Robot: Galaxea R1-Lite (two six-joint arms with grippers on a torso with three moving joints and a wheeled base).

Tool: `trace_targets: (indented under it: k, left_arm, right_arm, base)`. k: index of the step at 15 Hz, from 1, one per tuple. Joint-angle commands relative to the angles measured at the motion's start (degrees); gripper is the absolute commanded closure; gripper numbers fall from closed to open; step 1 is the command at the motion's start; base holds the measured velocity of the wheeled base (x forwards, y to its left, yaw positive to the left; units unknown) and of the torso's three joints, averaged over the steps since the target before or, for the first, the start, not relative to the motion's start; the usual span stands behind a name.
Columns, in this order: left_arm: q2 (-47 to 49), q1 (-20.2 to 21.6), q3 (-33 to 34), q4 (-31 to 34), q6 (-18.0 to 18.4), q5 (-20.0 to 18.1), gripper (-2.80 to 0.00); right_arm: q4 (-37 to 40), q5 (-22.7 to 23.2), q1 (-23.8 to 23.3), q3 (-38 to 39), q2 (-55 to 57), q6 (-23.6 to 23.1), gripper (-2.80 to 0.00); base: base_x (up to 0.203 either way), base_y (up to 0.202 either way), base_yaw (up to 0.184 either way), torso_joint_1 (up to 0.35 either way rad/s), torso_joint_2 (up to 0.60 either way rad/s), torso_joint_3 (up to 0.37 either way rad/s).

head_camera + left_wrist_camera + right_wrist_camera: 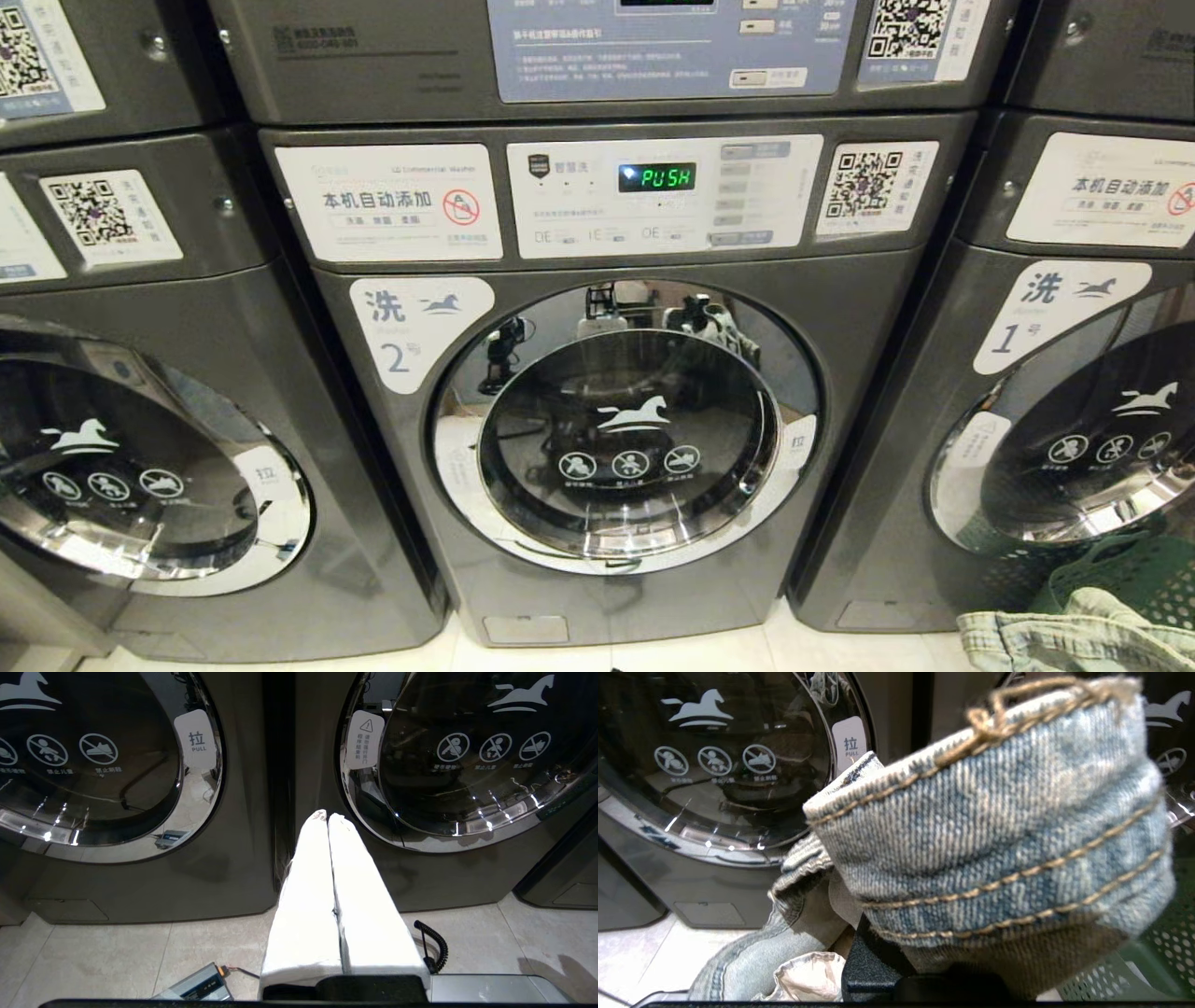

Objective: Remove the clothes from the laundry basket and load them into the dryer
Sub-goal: Put the clothes in the dryer

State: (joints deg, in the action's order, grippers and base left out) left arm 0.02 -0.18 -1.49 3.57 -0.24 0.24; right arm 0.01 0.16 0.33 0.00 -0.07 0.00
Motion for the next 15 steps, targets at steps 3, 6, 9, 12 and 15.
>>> trace_targets:
  k: [3, 6, 9, 12, 15]
  left_arm:
    - [-0.2, 0.0, 0.0, 0.0, 0.0, 0.0, 0.00]
    - [-0.2, 0.0, 0.0, 0.0, 0.0, 0.0, 0.00]
    - [-0.2, 0.0, 0.1, 0.0, 0.0, 0.0, 0.00]
    - [-0.2, 0.0, 0.0, 0.0, 0.0, 0.0, 0.00]
    - [-0.2, 0.0, 0.0, 0.0, 0.0, 0.0, 0.00]
  right_arm:
    - [0.0, 0.0, 0.0, 0.0, 0.0, 0.0, 0.00]
    - [0.0, 0.0, 0.0, 0.0, 0.0, 0.0, 0.00]
    - [0.0, 0.0, 0.0, 0.0, 0.0, 0.0, 0.00]
    - [0.0, 0.0, 0.0, 0.0, 0.0, 0.0, 0.00]
    - [0.0, 0.0, 0.0, 0.0, 0.0, -0.1, 0.00]
  base:
    - [0.196, 0.000, -0.001, 0.005, 0.00, 0.002]
    - [0.194, 0.000, -0.002, 0.003, 0.00, 0.004]
    - [0.106, 0.000, -0.002, 0.005, 0.00, 0.000]
    - [0.000, 0.000, 0.000, 0.000, 0.00, 0.000]
    - [0.000, 0.000, 0.000, 0.000, 0.00, 0.000]
